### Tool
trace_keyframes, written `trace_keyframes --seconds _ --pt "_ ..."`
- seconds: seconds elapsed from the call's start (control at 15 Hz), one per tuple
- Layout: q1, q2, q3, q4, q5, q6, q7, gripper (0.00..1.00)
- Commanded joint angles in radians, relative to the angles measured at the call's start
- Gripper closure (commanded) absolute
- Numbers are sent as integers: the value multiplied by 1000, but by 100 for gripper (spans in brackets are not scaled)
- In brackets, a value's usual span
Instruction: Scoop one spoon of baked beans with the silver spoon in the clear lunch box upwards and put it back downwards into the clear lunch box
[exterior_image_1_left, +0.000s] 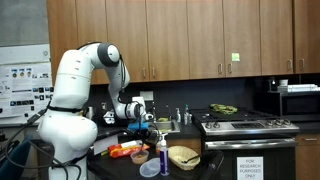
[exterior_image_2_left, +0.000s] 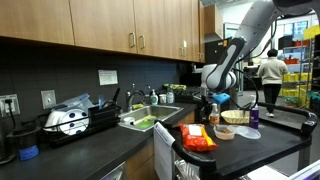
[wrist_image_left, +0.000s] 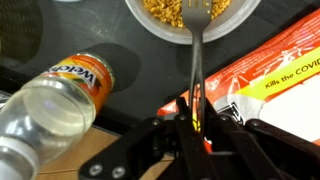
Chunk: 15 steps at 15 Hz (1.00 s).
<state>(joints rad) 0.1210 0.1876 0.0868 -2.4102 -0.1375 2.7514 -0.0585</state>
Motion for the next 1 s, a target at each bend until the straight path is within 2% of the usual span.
trace_keyframes --seconds 0.0,0.93 --pt "-3 -17 6 -29 -15 66 -30 96" --pt "-63 -5 72 -101 42 275 -204 96"
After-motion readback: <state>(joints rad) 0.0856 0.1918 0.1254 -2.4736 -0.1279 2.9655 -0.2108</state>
